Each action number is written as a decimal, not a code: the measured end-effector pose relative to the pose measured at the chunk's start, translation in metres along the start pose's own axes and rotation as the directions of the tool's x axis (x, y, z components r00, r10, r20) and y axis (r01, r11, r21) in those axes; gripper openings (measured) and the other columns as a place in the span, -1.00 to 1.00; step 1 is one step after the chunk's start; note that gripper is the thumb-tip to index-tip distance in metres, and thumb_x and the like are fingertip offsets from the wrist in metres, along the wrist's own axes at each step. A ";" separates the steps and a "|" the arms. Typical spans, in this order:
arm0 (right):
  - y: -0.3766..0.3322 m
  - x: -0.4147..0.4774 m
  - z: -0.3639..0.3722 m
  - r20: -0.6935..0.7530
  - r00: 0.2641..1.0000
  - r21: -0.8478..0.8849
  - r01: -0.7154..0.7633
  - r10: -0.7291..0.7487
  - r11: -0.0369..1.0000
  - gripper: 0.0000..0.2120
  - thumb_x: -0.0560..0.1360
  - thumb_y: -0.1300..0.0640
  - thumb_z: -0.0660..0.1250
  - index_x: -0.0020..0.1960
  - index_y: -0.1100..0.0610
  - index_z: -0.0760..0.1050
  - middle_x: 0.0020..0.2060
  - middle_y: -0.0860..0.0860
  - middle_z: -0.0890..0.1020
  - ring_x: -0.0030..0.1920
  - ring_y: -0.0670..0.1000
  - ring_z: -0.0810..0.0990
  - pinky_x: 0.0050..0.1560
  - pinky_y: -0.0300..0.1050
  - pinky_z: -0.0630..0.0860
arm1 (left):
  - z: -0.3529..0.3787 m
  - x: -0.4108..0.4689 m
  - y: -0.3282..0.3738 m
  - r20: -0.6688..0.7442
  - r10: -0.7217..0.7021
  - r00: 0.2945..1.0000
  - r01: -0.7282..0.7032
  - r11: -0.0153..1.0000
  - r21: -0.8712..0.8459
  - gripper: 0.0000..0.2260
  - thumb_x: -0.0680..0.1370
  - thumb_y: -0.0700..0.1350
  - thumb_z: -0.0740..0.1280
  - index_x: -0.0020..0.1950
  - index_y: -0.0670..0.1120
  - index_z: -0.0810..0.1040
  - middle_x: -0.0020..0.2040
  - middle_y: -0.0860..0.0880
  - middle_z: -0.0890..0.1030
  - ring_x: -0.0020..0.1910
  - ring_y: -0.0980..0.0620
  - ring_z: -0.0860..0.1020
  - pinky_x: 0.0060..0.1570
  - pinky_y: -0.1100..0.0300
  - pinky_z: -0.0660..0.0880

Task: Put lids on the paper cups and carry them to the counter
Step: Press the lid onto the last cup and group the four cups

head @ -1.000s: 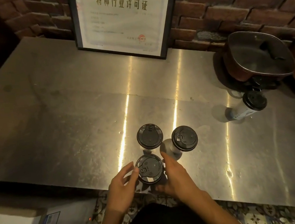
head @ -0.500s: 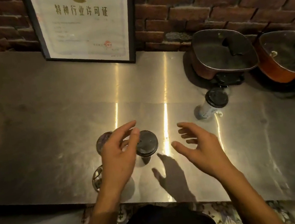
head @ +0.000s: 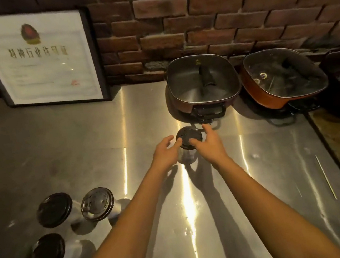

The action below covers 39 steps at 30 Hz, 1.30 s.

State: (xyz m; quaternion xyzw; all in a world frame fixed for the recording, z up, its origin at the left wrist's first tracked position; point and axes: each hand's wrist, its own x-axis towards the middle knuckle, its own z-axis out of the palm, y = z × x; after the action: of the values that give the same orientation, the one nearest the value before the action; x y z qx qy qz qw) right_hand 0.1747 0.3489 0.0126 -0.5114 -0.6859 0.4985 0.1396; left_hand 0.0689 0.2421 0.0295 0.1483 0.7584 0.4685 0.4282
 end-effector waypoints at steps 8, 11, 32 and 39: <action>0.014 0.012 -0.005 0.143 0.983 0.131 -0.137 0.118 0.982 -0.33 0.55 0.03 0.42 0.58 0.08 0.24 0.43 0.12 0.49 0.42 0.19 0.46 0.44 0.20 0.41 | 0.011 0.005 -0.004 -0.006 -0.118 0.993 0.117 0.992 -0.052 -0.49 0.63 0.15 0.28 0.55 0.08 0.30 0.46 -0.10 0.49 0.31 -0.19 0.55 0.24 -0.08 0.57; 0.017 -0.005 -0.012 0.082 0.997 0.041 -0.017 0.014 0.999 -0.47 0.57 0.04 0.39 0.50 0.12 0.39 0.38 0.10 0.54 0.36 0.15 0.51 0.39 0.10 0.47 | 0.011 -0.023 -0.017 -0.007 -0.098 0.995 0.097 0.995 -0.023 -0.51 0.63 0.12 0.30 0.54 0.08 0.31 0.33 -0.12 0.60 0.17 -0.14 0.64 0.15 -0.04 0.63; 0.071 -0.076 -0.005 0.324 0.944 0.023 0.050 -0.055 0.998 -0.69 0.60 0.02 0.34 0.33 0.02 0.57 0.13 -0.08 0.66 0.14 -0.10 0.60 0.24 -0.18 0.50 | 0.030 -0.099 -0.088 0.004 -0.238 0.971 0.234 0.955 0.180 -0.39 0.64 0.34 -0.07 0.48 -0.01 0.39 0.38 -0.06 0.54 0.23 -0.06 0.55 0.20 0.08 0.47; 0.065 -0.090 0.020 0.225 0.958 0.151 -0.214 0.177 0.965 -0.75 0.61 0.09 0.21 -0.09 0.08 0.65 -0.19 -0.05 0.69 -0.22 -0.15 0.64 -0.27 -0.42 0.48 | 0.068 -0.063 -0.083 -0.256 -0.180 0.950 0.162 0.983 -0.088 -0.57 0.65 0.25 0.13 0.09 -0.01 0.64 0.05 -0.07 0.71 0.01 -0.04 0.67 0.16 -0.02 0.60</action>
State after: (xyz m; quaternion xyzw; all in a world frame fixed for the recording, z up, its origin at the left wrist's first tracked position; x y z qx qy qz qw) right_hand 0.2365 0.2614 -0.0214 -0.5072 -0.5967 0.6189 0.0604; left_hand 0.1741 0.1993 -0.0209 0.0044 0.8024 0.4702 0.3675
